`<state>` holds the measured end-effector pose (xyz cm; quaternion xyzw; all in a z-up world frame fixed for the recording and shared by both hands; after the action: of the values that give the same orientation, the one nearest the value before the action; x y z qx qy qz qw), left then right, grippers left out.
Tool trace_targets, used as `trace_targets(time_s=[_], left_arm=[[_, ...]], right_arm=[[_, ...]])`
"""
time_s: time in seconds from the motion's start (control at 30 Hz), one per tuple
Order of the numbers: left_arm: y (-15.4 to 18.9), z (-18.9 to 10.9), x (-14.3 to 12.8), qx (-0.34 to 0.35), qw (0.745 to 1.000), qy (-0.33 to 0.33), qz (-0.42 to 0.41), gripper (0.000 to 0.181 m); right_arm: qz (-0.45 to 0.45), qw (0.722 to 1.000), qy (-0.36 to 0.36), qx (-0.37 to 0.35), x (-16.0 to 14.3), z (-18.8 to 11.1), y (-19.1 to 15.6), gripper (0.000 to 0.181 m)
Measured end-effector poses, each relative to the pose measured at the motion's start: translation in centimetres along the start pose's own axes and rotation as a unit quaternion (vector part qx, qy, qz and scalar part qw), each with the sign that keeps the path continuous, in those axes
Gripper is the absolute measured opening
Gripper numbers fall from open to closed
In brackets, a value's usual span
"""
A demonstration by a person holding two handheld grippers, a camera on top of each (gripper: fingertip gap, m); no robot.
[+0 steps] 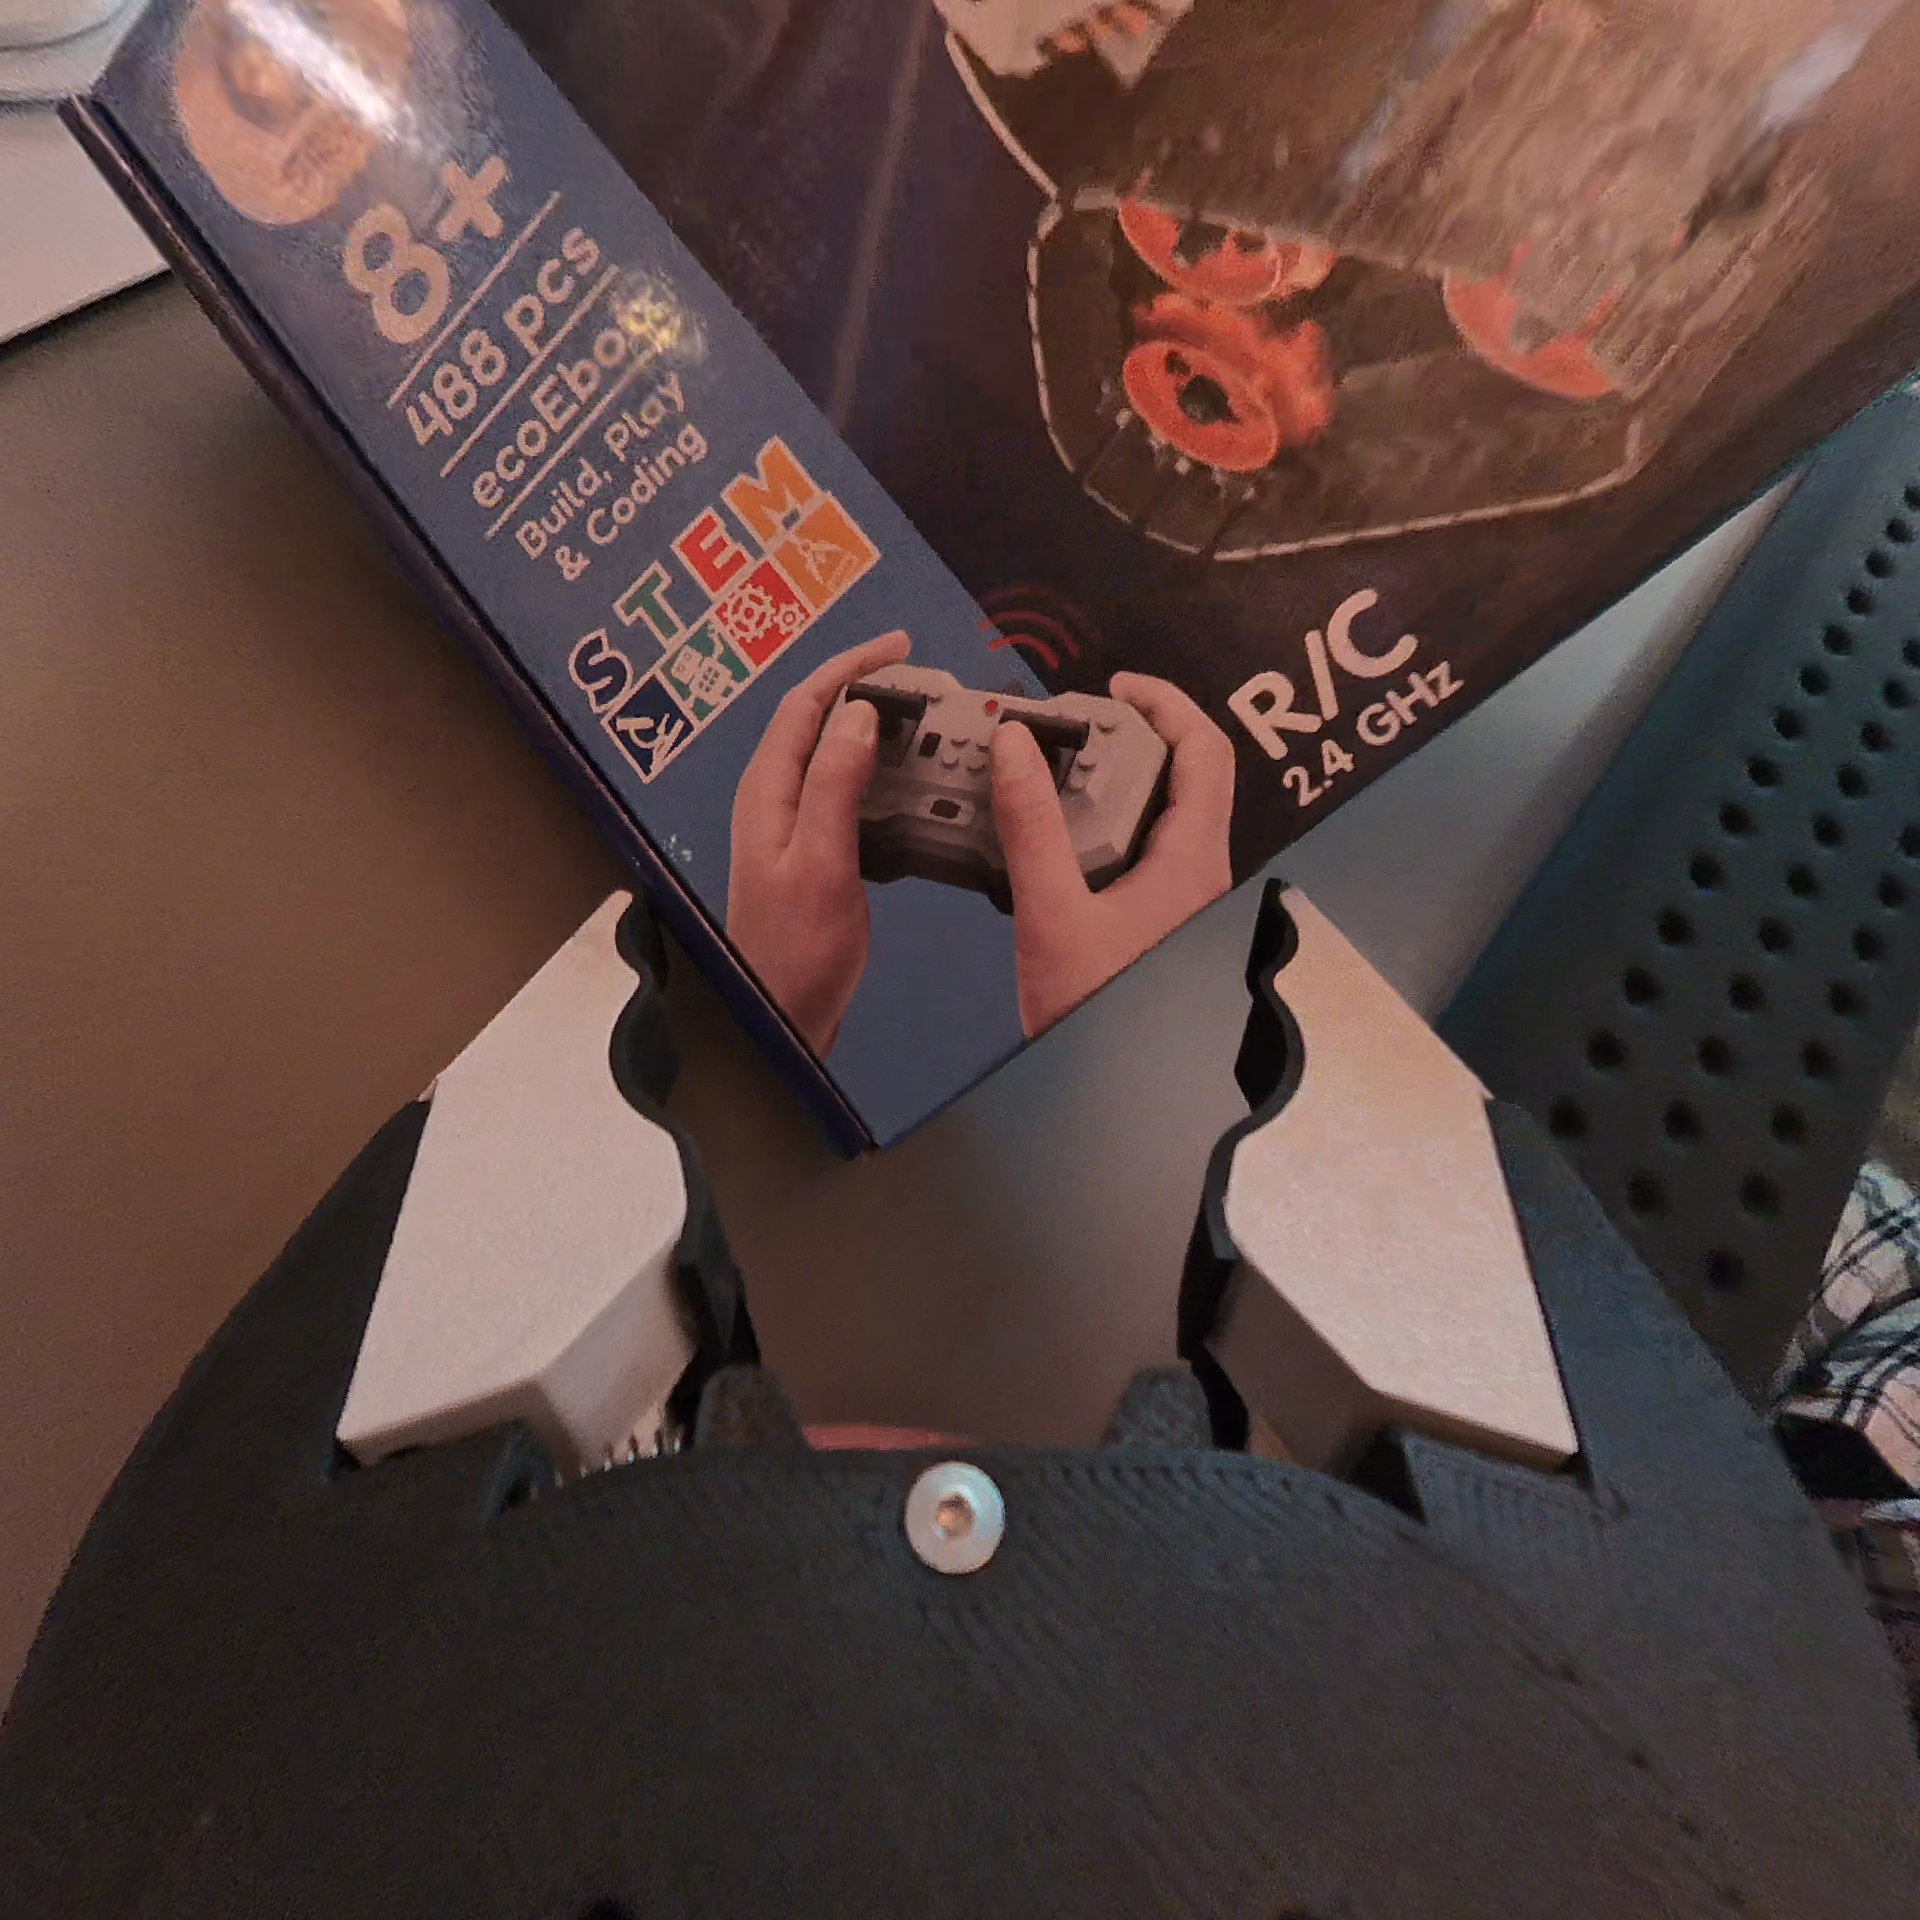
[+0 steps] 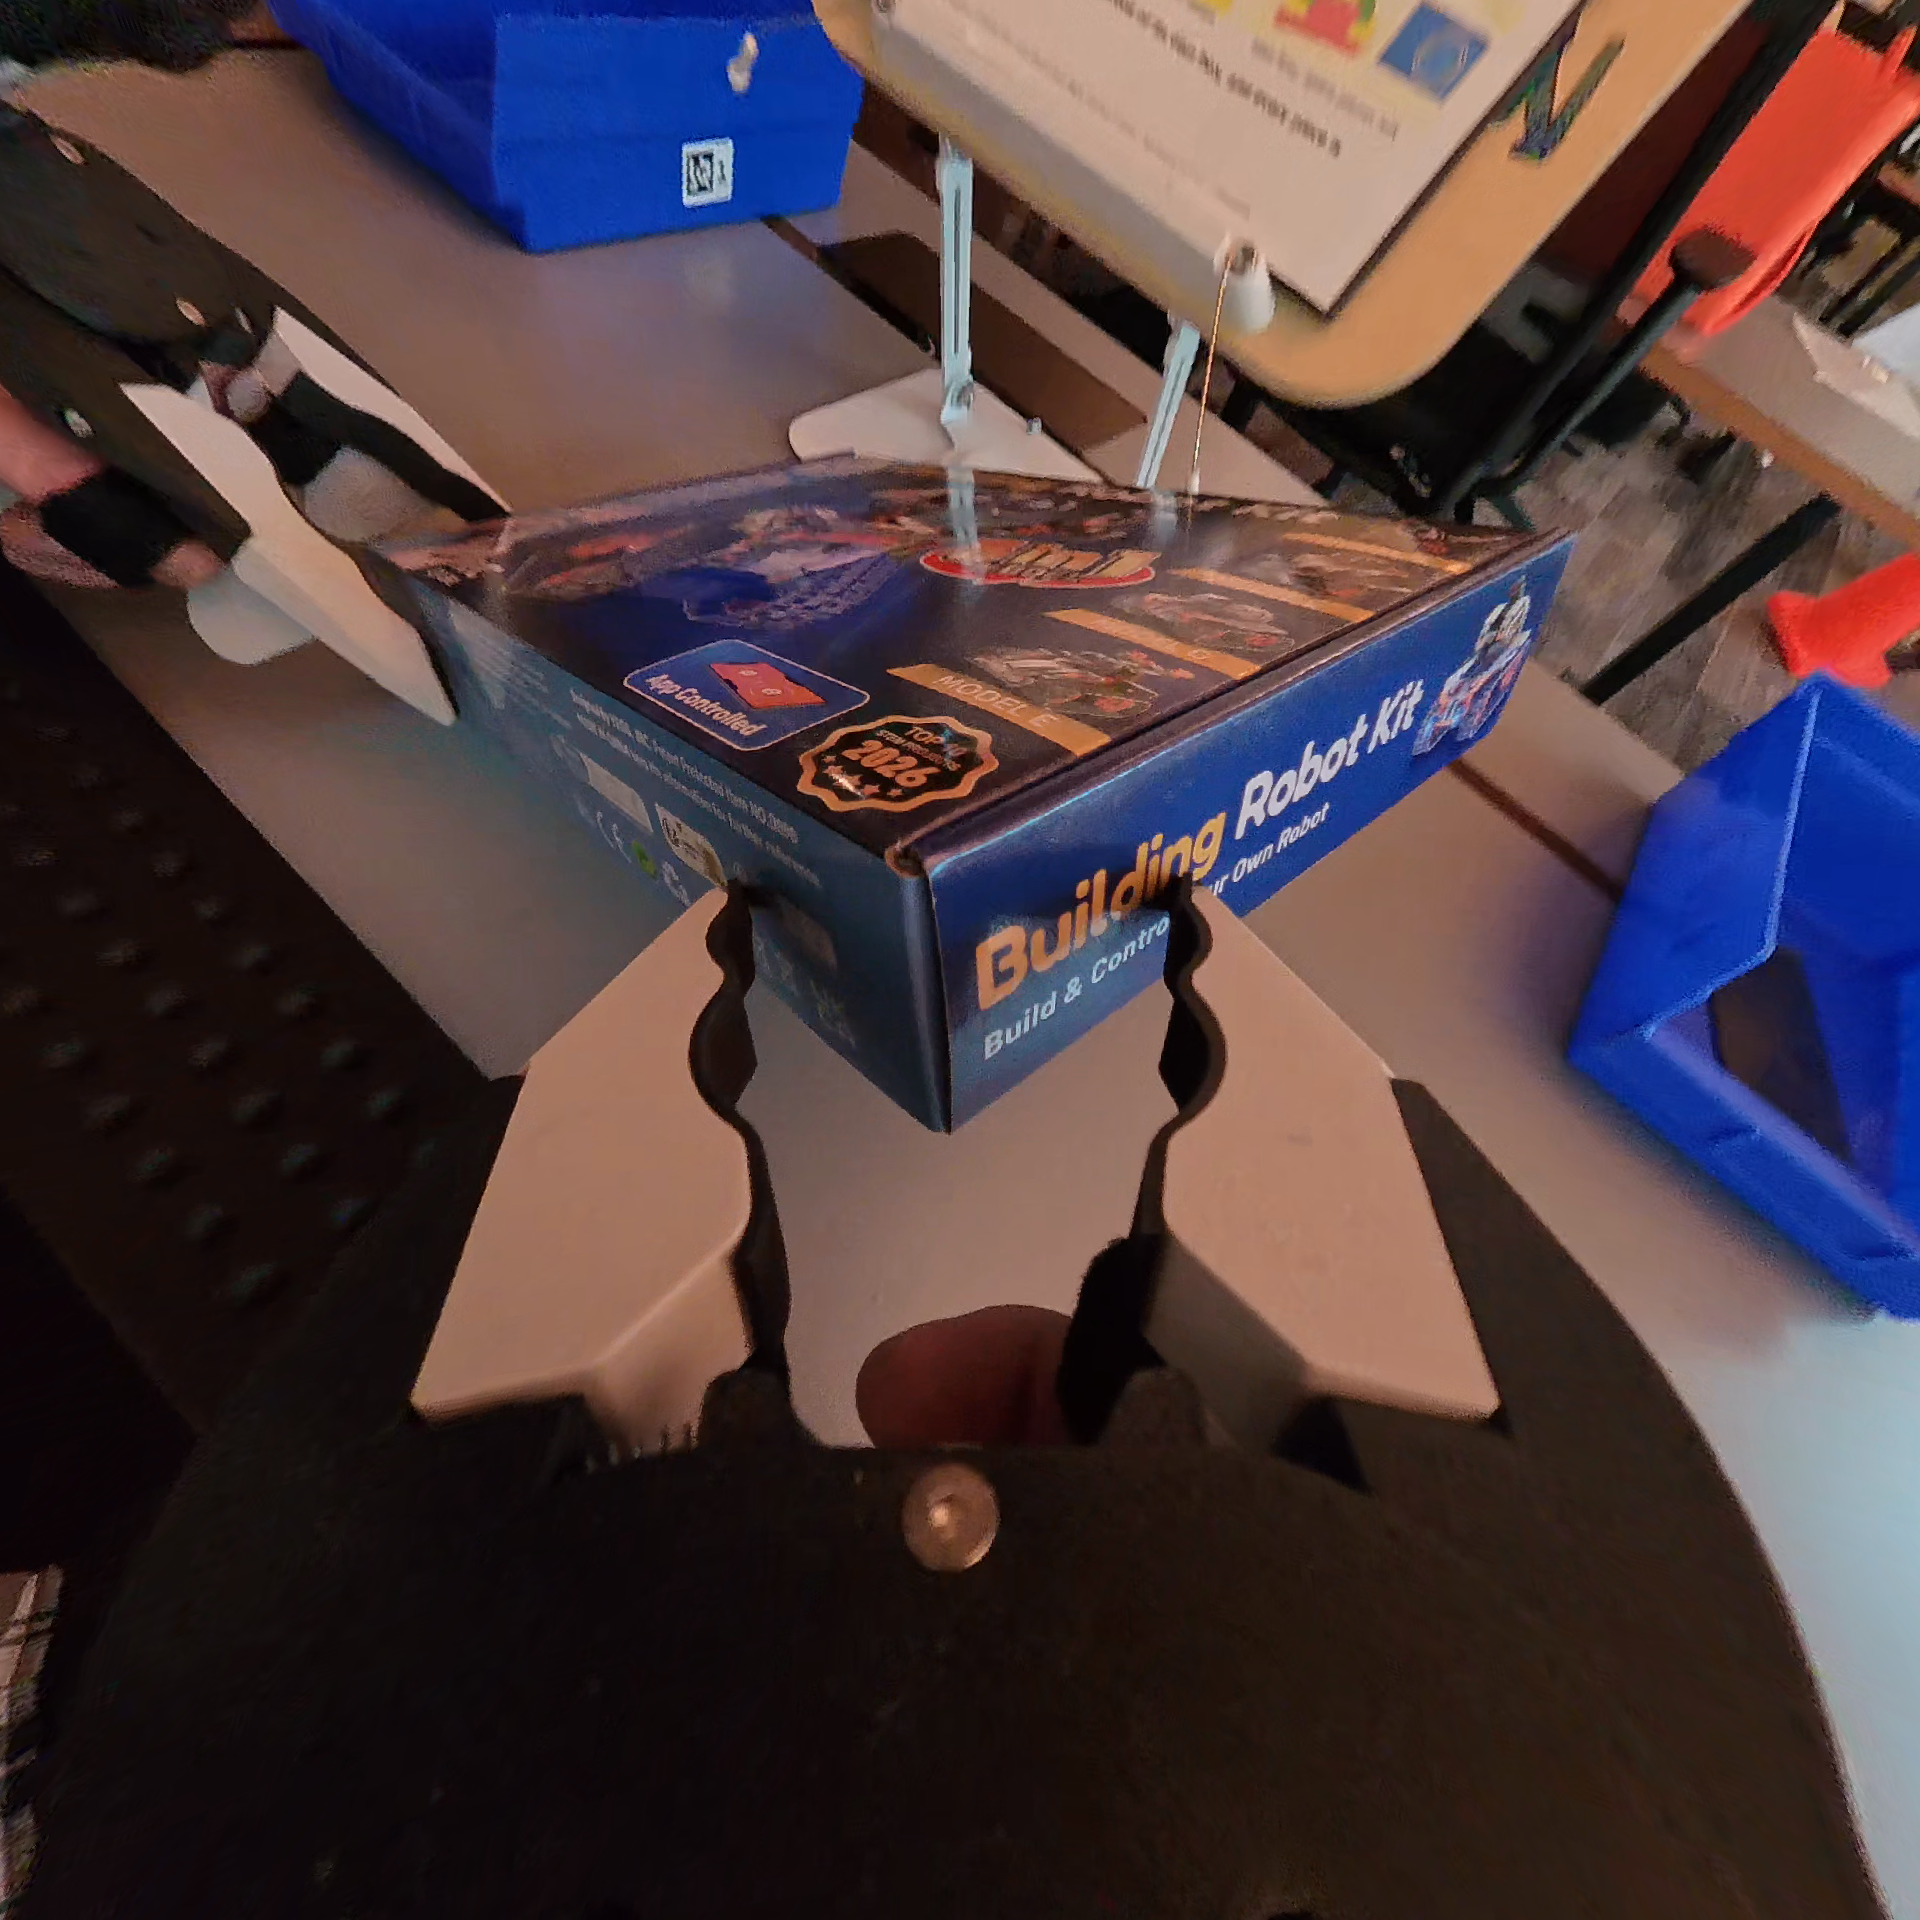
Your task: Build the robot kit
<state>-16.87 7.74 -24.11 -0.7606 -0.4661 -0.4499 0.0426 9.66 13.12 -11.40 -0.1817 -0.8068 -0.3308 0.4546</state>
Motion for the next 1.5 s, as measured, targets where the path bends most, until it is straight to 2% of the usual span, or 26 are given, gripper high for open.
trace_targets(time_s=[0.2, 0.27, 0.37, 0.53, 0.6, 0.63, 0.83, 0.97, 1.1, 1.23, 1.3, 1.43, 1.5], left_arm=[[-0.5, 0.2, -0.6, 0.008, 0.999, -0.043, 0.011, 0.108], [-0.9, 0.4, -0.9, 0.03, 0.997, -0.065, 0.024, 0.1], [-1.1, 1.0, -1.2, 0.06, 0.992, -0.101, 0.041, 0.099], [-0.5, 2.0, -1.5, 0.043, 0.992, -0.109, 0.055, 0.096], [-0.5, 2.1, -1.6, 0.044, 0.99, -0.115, 0.067, 0.095], [-0.5, 2.0, -1.6, 0.041, 0.99, -0.115, 0.066, 0.094], [-0.7, 2.2, -1.5, 0.039, 0.989, -0.117, 0.085, 0.096], [-0.6, 2.3, -1.5, 0.031, 0.988, -0.122, 0.088, 0.098], [-0.2, -0.2, 0.1, 0.027, 0.993, -0.073, 0.085, 0.101], [1.1, -4.0, 3.6, 0.042, 0.992, 0.047, 0.109, 0.103], [2.0, -5.3, 5.0, 0.045, 0.988, 0.084, 0.123, 0.103], [3.7, -8.0, 7.7, 0.023, 0.976, 0.165, 0.14, 0.106], [4.5, -9.9, 8.9, 0.012, 0.969, 0.204, 0.14, 0.107]], right_arm=[[-0.047, 0.997, 0.056, 0.008, 5.6, 0.5, -0.1, 0.079], [-0.058, 0.995, 0.077, 0.015, 7.5, 0.7, -0.4, 0.079], [-0.072, 0.991, 0.106, 0.029, 10.3, 1.2, -0.9, 0.078], [-0.08, 0.984, 0.154, 0.045, 14.3, 2.2, -1.7, 0.071], [-0.087, 0.98, 0.17, 0.059, 15.6, 2.5, -2.4, 0.07], [-0.09, 0.977, 0.181, 0.069, 16.2, 2.7, -2.8, 0.059], [-0.03, 0.953, 0.269, 0.136, 19.1, 3.3, -3.3, 0.056], [-0.043, 0.941, 0.301, 0.148, 20.7, 3.3, -4.9, 0.053], [-0.038, 0.928, 0.319, 0.188, 21.6, 3.9, -6.9, 0.056], [0.033, 0.914, 0.354, 0.197, 21.7, 4.6, -7.3, 0.08], [0.058, 0.915, 0.339, 0.211, 20.8, 5.4, -7.7, 0.096], [0.077, 0.923, 0.3, 0.226, 17.6, 7.5, -9.2, 0.091], [0.081, 0.924, 0.297, 0.224, 16.5, 7.9, -9.6, 0.095]])
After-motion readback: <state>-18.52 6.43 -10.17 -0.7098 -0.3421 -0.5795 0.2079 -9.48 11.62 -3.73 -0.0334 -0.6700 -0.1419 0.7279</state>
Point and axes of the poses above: each gripper's, where its closed fingertips meet, z out along the fingers, x out of its top, y = z × x across the jaws, the point moved 5 cm from there along -z, back along the fingers, and after that the axes turned 14 degrees about -x, right-handed, at the moved point
